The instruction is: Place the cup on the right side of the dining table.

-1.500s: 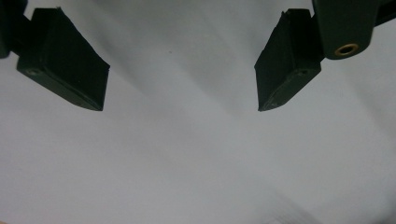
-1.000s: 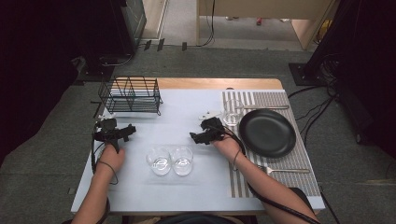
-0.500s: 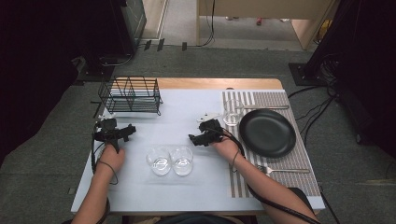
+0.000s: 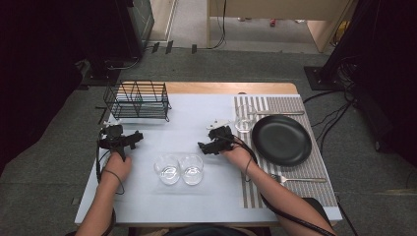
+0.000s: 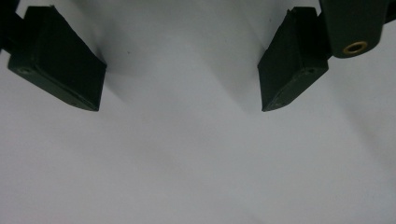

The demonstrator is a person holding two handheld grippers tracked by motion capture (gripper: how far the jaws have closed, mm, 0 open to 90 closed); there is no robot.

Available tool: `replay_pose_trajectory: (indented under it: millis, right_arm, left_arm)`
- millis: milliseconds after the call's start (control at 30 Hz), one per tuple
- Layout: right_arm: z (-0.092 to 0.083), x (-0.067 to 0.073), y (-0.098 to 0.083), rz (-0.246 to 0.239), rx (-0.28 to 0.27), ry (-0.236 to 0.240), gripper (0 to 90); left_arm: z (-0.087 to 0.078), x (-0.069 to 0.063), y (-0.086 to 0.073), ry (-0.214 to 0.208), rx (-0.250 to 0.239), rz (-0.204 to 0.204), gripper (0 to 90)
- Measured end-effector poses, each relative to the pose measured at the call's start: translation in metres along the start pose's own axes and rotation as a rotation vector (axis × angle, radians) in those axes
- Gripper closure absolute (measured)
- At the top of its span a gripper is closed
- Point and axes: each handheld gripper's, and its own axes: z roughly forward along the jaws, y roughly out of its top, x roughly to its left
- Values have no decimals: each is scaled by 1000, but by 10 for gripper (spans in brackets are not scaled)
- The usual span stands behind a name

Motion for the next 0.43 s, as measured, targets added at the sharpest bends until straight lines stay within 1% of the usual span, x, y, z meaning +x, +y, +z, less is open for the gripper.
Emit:
replay_pose_trajectory:
  millis: [433]
  right_arm:
    - [0, 0, 0, 2, 1, -5, 134]
  left_arm:
    - [0, 0, 0, 0, 0, 0, 0]
